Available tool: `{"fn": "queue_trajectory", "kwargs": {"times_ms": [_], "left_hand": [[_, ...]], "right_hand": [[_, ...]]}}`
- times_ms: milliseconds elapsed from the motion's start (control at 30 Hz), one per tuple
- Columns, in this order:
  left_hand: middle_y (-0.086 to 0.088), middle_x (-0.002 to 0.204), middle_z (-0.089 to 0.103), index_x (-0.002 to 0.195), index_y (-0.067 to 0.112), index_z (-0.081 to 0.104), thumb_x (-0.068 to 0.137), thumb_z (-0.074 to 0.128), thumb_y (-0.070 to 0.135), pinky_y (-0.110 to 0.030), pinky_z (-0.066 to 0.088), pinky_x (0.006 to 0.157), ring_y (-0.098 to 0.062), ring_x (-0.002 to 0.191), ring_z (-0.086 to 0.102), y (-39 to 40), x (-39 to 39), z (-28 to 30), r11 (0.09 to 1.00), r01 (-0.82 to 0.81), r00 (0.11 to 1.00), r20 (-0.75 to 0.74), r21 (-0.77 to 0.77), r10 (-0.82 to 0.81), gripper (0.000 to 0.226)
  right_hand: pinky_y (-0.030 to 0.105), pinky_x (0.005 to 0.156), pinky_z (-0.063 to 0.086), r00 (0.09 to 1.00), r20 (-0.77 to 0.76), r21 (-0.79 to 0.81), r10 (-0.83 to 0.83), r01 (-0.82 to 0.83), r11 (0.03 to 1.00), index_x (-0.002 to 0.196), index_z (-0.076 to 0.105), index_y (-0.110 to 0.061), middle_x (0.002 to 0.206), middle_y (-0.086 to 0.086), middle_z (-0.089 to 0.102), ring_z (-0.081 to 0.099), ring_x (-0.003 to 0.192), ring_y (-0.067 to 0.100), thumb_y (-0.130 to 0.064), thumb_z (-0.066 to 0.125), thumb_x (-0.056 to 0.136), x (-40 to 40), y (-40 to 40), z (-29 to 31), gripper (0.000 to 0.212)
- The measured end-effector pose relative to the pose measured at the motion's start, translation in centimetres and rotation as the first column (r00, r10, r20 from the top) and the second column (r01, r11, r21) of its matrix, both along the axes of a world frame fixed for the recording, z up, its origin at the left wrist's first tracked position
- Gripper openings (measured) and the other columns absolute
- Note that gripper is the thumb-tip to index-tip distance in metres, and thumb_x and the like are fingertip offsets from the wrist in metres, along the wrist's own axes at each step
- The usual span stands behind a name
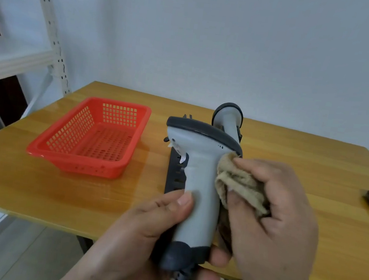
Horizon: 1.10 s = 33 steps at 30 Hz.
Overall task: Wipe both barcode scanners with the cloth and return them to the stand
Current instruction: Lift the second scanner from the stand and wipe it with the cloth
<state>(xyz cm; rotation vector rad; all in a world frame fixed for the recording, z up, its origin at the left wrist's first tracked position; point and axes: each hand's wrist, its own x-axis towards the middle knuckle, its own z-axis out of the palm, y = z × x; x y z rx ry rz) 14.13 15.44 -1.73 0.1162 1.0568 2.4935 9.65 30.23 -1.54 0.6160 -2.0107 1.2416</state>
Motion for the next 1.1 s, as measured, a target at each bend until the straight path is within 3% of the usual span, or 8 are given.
{"fn": "queue_trajectory", "kwargs": {"times_ms": [233, 433, 567, 667, 833, 967, 1033, 1100], "left_hand": [[-0.004, 0.072, 0.072, 0.085, 0.009, 0.073, 0.075, 0.067, 0.033, -0.029, 0.056, 0.055, -0.016, 0.062, 0.068, -0.2, -0.5, -1.1, 0.923, -0.292, 0.955, -0.022, -0.25, 0.297, 0.026], [-0.019, 0.066, 0.056, 0.093, 0.0, 0.071, 0.071, 0.074, 0.023, -0.026, 0.044, 0.037, -0.025, 0.046, 0.051, 1.1, -0.6, -1.2, 0.951, -0.28, 0.954, 0.076, -0.128, 0.291, 0.032], [-0.012, 0.066, 0.061, 0.091, 0.006, 0.073, 0.065, 0.069, 0.039, -0.025, 0.048, 0.039, -0.023, 0.048, 0.059, 0.5, -0.2, -0.7, 0.969, -0.245, 0.962, 0.111, -0.039, 0.248, 0.042], [0.002, 0.065, 0.071, 0.071, 0.018, 0.076, 0.073, 0.06, 0.042, -0.022, 0.055, 0.049, -0.009, 0.057, 0.068, -0.4, -0.2, -1.5, 0.922, -0.34, 0.937, 0.012, -0.183, 0.348, 0.029], [-0.013, 0.063, 0.058, 0.083, 0.006, 0.076, 0.061, 0.071, 0.043, -0.027, 0.044, 0.036, -0.022, 0.045, 0.051, 0.5, -0.7, -1.3, 0.939, -0.322, 0.931, 0.139, -0.119, 0.337, 0.043], [-0.01, 0.081, 0.054, 0.12, 0.003, 0.065, 0.073, 0.072, 0.042, -0.033, 0.041, 0.071, -0.021, 0.073, 0.051, -0.1, -0.5, -1.2, 0.966, -0.226, 0.955, 0.223, 0.122, 0.195, 0.061], [-0.009, 0.076, 0.052, 0.123, -0.001, 0.059, 0.074, 0.072, 0.044, -0.031, 0.045, 0.063, -0.02, 0.066, 0.052, -0.3, -0.5, -1.8, 0.967, -0.226, 0.95, 0.245, 0.116, 0.193, 0.068], [-0.013, 0.062, 0.052, 0.099, -0.002, 0.067, 0.068, 0.071, 0.044, -0.026, 0.045, 0.038, -0.021, 0.044, 0.05, 0.1, -0.4, -1.9, 0.971, -0.238, 0.942, 0.248, 0.024, 0.225, 0.056]], "right_hand": [[0.002, 0.07, 0.042, 0.989, 0.033, 0.26, 0.142, -0.146, 0.954, 0.093, 0.075, -0.023, 0.097, -0.01, 0.061, 0.06, 0.082, 0.0, -0.006, 0.068, 0.067, 3.1, -0.1, -0.2, 0.032], [0.001, 0.082, 0.036, 0.999, -0.042, 0.212, -0.035, 0.043, 0.976, 0.103, 0.07, -0.009, 0.101, -0.001, 0.057, 0.053, 0.094, -0.001, -0.003, 0.063, 0.076, -0.1, 0.0, 0.8, 0.029], [0.004, 0.078, 0.039, 0.997, -0.033, 0.265, 0.064, -0.053, 0.963, 0.1, 0.073, -0.019, 0.1, -0.005, 0.058, 0.056, 0.088, 0.002, -0.009, 0.061, 0.077, 3.4, -1.0, 0.1, 0.028], [0.003, 0.074, 0.037, 0.987, -0.003, 0.348, 0.16, -0.149, 0.926, 0.101, 0.069, -0.031, 0.099, -0.011, 0.056, 0.053, 0.083, -0.001, -0.022, 0.057, 0.084, 4.5, -1.2, -0.4, 0.023], [0.002, 0.078, 0.038, 1.0, 0.001, 0.22, 0.01, -0.01, 0.976, 0.107, 0.068, -0.015, 0.104, -0.004, 0.056, 0.054, 0.092, -0.001, 0.0, 0.063, 0.074, 1.7, -0.4, -0.4, 0.037], [0.004, 0.078, 0.04, 0.992, -0.024, 0.234, 0.121, -0.112, 0.966, 0.104, 0.067, -0.026, 0.105, -0.009, 0.057, 0.055, 0.092, -0.002, -0.018, 0.064, 0.083, 4.7, -1.4, -1.5, 0.023], [0.004, 0.081, 0.038, 0.994, -0.03, 0.258, 0.106, -0.095, 0.961, 0.105, 0.067, -0.024, 0.104, -0.008, 0.057, 0.055, 0.092, -0.001, -0.011, 0.067, 0.081, 4.0, -1.3, -1.7, 0.028], [0.003, 0.083, 0.036, 0.997, -0.069, 0.256, 0.037, -0.019, 0.967, 0.106, 0.068, -0.014, 0.103, -0.001, 0.055, 0.053, 0.091, 0.004, -0.005, 0.061, 0.078, 2.0, -1.0, -1.1, 0.031]]}}
